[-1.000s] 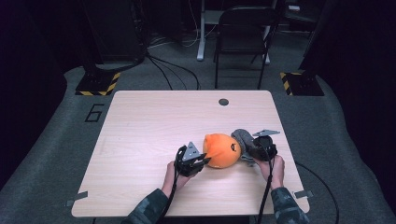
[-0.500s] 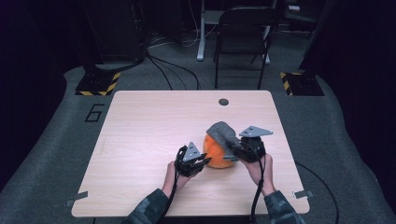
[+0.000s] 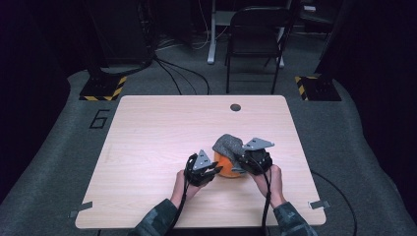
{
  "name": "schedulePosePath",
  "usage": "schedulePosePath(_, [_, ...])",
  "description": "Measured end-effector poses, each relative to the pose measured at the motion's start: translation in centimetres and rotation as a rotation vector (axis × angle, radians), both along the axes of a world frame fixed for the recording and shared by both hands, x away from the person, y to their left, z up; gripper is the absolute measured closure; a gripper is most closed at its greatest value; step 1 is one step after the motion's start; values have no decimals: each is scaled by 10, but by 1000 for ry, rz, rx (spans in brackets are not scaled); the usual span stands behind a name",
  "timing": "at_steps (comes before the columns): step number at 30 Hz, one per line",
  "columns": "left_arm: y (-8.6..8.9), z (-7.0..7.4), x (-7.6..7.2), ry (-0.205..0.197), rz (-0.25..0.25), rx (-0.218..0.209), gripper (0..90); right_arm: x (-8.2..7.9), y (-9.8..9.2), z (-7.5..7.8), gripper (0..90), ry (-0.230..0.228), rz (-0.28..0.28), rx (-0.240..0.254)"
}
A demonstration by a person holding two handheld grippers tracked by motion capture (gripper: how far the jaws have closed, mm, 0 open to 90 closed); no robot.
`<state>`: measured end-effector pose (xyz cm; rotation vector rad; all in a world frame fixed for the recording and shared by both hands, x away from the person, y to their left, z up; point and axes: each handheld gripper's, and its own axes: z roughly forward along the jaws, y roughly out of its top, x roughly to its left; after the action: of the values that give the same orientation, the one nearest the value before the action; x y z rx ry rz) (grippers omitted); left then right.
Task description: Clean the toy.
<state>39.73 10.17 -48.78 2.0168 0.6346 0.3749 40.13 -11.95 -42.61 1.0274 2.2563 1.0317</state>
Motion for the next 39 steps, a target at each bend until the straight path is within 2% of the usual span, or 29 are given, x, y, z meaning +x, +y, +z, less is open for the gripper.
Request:
schedulePosePath(5, [0, 0, 1, 2, 0, -4, 769, 5, -11, -2, 725, 9, -25, 13])
schedulePosePath(9, [1, 0, 1, 2, 1, -3, 769, 7, -19, -4, 724, 10, -41, 6])
schedulePosePath(16, [1, 0, 1, 8, -2, -5, 769, 14, -35, -10, 723, 39, -85, 17])
schedulePosePath(26, [0, 0, 1, 6, -7, -1, 768, 26, -59, -27, 724, 90, -160, 12])
schedulePosePath(29, [1, 0, 1, 5, -6, 0, 769, 30, -64, -37, 724, 133, -203, 6])
schedulePosePath(31, [1, 0, 2, 6, -6, 0, 768, 34, -67, -44, 724, 154, -207, -15])
schedulePosePath(34, [1, 0, 2, 10, -5, -3, 768, 39, -68, -57, 723, 210, -205, -39])
schedulePosePath(35, [1, 0, 2, 11, -6, -3, 768, 41, -67, -62, 724, 241, -208, -62])
schedulePosePath(37, [1, 0, 2, 9, -4, -3, 768, 42, -66, -66, 724, 250, -209, -89])
schedulePosePath(39, [1, 0, 2, 10, -5, -2, 767, 44, -67, -66, 724, 250, -209, -92])
